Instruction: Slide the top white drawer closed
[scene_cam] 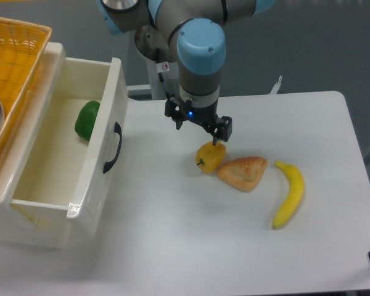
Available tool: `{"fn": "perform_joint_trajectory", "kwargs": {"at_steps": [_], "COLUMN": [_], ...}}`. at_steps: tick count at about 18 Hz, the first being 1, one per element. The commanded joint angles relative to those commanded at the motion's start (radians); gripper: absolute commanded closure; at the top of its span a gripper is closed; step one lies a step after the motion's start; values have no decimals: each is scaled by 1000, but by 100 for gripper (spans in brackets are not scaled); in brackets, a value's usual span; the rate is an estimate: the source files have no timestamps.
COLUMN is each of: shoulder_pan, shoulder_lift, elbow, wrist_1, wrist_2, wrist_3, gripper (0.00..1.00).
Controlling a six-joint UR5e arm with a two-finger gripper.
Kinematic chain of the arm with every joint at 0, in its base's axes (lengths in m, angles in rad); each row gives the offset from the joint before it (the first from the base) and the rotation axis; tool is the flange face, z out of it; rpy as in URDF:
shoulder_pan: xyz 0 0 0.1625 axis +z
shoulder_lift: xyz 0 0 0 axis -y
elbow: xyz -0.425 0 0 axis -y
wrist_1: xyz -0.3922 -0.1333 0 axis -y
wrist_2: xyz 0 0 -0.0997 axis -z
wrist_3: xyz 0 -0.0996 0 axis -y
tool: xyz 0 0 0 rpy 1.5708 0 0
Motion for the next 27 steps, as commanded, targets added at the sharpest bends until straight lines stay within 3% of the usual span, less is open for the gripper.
{"fn": "perform_joint_trajectory", "kwargs": {"at_steps": [20,27], "shoulder_pan": [6,2], "shoulder_lift": [-8,-32], "elbow": [-28,-15], "wrist_1": [5,8], "wrist_2": [-9,9], "wrist_3": [-67,-234], "gripper": [0,0]}}
